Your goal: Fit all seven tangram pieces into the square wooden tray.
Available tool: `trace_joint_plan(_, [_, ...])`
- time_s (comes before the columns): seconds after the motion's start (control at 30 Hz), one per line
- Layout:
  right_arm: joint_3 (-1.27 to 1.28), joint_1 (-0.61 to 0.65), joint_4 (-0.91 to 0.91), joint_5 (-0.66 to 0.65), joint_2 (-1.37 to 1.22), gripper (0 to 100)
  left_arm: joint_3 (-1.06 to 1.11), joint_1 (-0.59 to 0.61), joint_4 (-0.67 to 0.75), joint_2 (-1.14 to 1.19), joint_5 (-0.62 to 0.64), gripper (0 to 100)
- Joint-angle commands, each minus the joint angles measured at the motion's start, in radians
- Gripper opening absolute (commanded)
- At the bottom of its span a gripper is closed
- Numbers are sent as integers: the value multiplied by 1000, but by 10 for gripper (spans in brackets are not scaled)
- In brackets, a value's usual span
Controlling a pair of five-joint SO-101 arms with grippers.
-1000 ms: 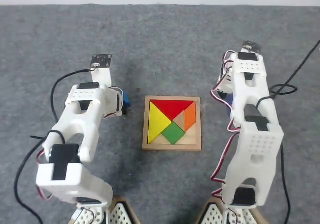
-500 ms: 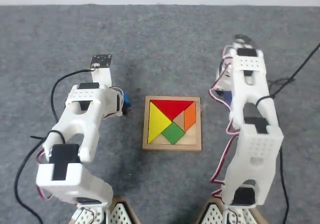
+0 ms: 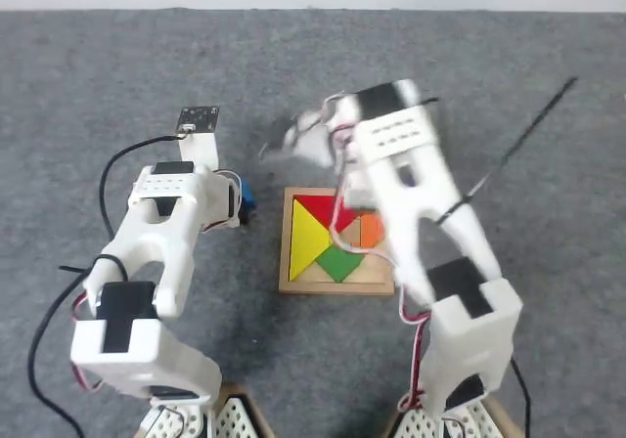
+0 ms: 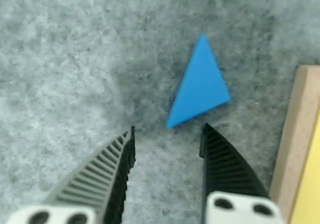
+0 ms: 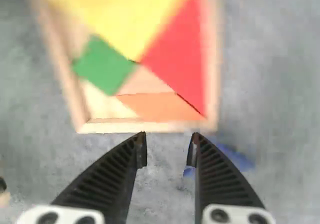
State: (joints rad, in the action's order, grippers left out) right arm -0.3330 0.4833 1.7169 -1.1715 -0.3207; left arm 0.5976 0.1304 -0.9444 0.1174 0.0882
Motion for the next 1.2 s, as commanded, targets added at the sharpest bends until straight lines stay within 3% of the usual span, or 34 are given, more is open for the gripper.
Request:
trace_joint_plan(0.0, [-60, 4, 18, -2, 77, 133, -8, -3, 14, -23, -8, 206])
trace_joint_plan(0.17, [-37, -134, -108, 517, 77, 132, -12, -11, 14, -23, -8, 206])
trace_joint_plan(0.33, [77, -255, -225, 644, 71, 136, -8, -5, 14, -23, -8, 206])
trace_joint_plan(0.47, [187, -332, -361, 970, 70, 138, -10, -11, 12, -23, -9, 206])
trace_joint_plan(0.53, [252, -334, -444, 1060, 70, 138, -10, -11, 12, -23, -9, 206])
trace_joint_plan(0.63, [316, -311, -561, 1128, 68, 144, -10, -11, 12, -23, -9, 206])
trace_joint_plan(0.83, [382, -308, -631, 1143, 53, 277, -10, -11, 12, -23, -9, 206])
trace_joint_plan(1.17, [270, -323, -624, 1111, -140, 281, -8, -8, 11, -23, -9, 206])
